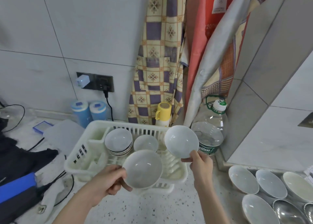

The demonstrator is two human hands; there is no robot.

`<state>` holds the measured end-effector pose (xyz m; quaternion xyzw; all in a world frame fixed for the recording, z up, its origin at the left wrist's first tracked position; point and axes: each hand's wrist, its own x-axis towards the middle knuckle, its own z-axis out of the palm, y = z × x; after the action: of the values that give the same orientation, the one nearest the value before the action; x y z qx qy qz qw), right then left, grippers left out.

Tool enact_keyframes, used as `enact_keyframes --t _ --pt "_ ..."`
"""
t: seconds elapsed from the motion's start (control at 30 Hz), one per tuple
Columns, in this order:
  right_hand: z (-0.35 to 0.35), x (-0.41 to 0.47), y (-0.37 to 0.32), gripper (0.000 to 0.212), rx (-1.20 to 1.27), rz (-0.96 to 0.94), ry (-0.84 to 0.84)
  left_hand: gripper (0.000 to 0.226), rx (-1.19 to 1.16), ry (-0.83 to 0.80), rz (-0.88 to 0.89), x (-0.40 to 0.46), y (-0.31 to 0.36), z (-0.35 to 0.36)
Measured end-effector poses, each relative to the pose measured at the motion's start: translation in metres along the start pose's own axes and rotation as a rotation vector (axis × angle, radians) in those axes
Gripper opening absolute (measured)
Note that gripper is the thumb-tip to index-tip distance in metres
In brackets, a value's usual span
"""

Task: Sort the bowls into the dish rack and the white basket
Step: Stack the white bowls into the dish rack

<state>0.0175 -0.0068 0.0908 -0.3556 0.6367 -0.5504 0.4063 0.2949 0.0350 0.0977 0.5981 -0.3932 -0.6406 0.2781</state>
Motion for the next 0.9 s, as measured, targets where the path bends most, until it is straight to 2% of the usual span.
enact_keyframes --t 0.17,0.33,0.63,0.7,0.9 --pt "0.059 0.004 0.018 0.02 -0.136 0.016 -0.063 0.02 -0.063 0.176 0.061 0.018 -0.014 -0.064" --pt "0.102 0.008 0.028 0.019 -0.292 -0.016 -0.045 0.018 -0.147 0.21 0.117 0.04 -0.01 -0.091" --pt "0.129 0.018 0.044 0.013 -0.378 0.042 -0.03 0.019 -0.308 0.211 0.21 0.09 0.005 -0.078" --pt "0.131 0.02 0.047 0.014 -0.395 0.05 -0.028 0.026 -0.308 0.229 0.218 0.097 0.008 -0.071" --pt "0.134 0.026 0.055 0.017 -0.421 0.059 -0.023 0.022 -0.253 0.235 0.29 0.113 0.01 -0.052"
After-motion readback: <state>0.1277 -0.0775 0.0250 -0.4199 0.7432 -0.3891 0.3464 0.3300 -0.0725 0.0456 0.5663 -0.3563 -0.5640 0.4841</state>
